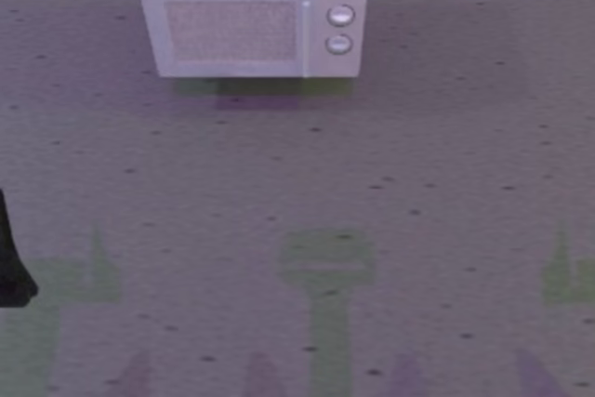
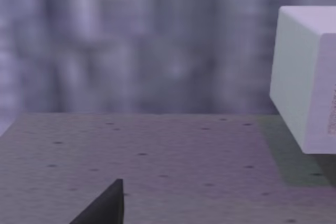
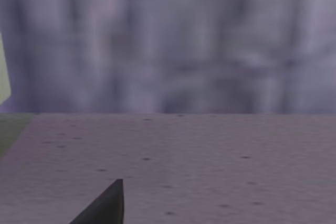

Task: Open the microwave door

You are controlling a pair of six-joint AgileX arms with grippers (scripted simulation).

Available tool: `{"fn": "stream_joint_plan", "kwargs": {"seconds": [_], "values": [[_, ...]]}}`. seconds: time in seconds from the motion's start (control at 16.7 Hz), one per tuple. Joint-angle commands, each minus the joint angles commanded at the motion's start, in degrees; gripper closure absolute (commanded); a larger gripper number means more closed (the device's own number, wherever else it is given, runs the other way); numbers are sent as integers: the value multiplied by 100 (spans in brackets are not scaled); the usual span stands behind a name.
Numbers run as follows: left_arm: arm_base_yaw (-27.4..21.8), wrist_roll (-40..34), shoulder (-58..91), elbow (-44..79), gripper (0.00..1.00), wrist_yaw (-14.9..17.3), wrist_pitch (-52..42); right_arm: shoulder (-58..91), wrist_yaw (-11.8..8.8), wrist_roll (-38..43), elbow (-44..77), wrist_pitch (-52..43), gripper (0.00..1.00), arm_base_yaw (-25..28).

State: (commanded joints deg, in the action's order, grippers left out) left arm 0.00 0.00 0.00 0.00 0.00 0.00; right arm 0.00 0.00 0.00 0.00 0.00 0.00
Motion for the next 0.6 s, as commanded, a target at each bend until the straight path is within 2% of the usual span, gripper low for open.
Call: {"fn": "stream_joint_plan", "kwargs": {"seconds": [0.3, 0.6], "values": [[-72, -55, 253, 311, 0, -21, -147, 0, 0, 0, 0, 0, 0, 0], [-425, -338, 1594, 1931, 0, -163, -935, 0, 0, 0, 0, 0, 0, 0]]}}
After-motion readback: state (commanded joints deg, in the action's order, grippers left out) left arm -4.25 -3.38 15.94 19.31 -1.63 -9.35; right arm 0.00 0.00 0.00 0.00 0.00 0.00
